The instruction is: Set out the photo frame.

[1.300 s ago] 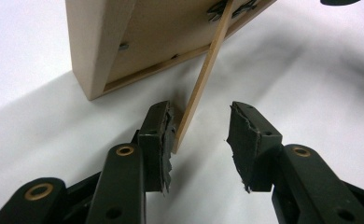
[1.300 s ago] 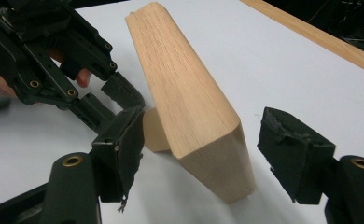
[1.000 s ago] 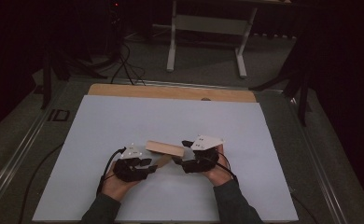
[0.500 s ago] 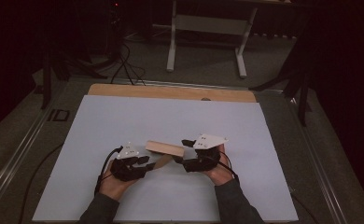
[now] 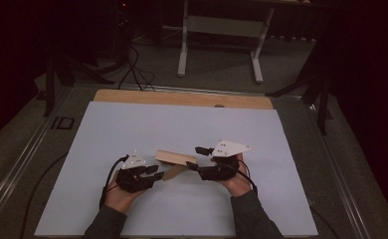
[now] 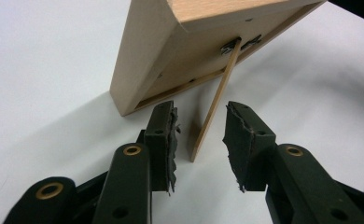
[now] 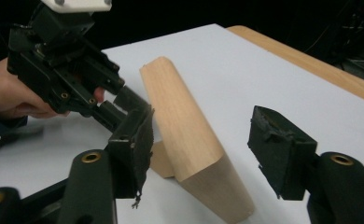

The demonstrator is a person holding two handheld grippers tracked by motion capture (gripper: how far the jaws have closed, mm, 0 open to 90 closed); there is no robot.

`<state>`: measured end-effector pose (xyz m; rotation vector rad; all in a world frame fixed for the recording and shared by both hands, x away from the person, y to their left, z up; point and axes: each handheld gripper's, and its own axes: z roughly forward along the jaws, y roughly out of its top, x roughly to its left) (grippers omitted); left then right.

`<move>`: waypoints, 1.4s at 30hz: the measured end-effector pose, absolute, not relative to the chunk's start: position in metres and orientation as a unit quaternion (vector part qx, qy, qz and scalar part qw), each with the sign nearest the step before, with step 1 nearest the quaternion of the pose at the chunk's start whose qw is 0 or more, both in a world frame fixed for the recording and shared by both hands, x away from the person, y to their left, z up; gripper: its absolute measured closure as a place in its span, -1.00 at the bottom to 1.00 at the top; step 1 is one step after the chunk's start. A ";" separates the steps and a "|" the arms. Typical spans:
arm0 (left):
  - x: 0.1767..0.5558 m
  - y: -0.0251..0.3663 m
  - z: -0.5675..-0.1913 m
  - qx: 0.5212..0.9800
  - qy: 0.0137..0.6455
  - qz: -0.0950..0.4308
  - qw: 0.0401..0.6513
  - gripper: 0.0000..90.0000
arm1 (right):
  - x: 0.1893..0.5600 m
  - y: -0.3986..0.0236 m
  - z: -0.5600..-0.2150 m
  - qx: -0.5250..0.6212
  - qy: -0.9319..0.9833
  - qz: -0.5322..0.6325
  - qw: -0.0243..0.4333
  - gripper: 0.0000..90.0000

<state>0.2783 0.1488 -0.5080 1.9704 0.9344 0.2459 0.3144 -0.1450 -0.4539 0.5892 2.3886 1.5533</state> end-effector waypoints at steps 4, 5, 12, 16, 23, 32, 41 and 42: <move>0.278 0.147 -0.507 0.802 0.374 0.100 0.456 0.49 | 0.314 -0.149 -0.450 0.207 0.807 0.541 0.120 -0.03; 0.277 0.147 -0.507 0.802 0.373 0.101 0.455 0.49 | 0.314 -0.150 -0.450 0.208 0.805 0.541 0.122 -0.02; 0.277 0.147 -0.505 0.796 0.372 0.092 0.469 0.53 | 0.318 -0.158 -0.448 0.237 0.794 0.544 0.134 0.01; 0.276 0.148 -0.503 0.794 0.368 0.100 0.473 0.59 | 0.319 -0.161 -0.448 0.245 0.790 0.545 0.138 0.04; 0.273 0.146 -0.500 0.794 0.361 0.119 0.475 0.73 | 0.322 -0.162 -0.453 0.258 0.791 0.538 0.137 0.43; 0.275 0.137 -0.500 0.799 0.356 0.126 0.467 0.98 | 0.329 -0.156 -0.468 0.299 0.791 0.515 0.140 0.99; 0.282 0.131 -0.500 0.801 0.361 0.135 0.457 0.99 | 0.336 -0.152 -0.479 0.311 0.796 0.504 0.126 0.99; 0.282 0.131 -0.500 0.801 0.361 0.135 0.457 0.99 | 0.336 -0.152 -0.479 0.311 0.796 0.504 0.126 0.99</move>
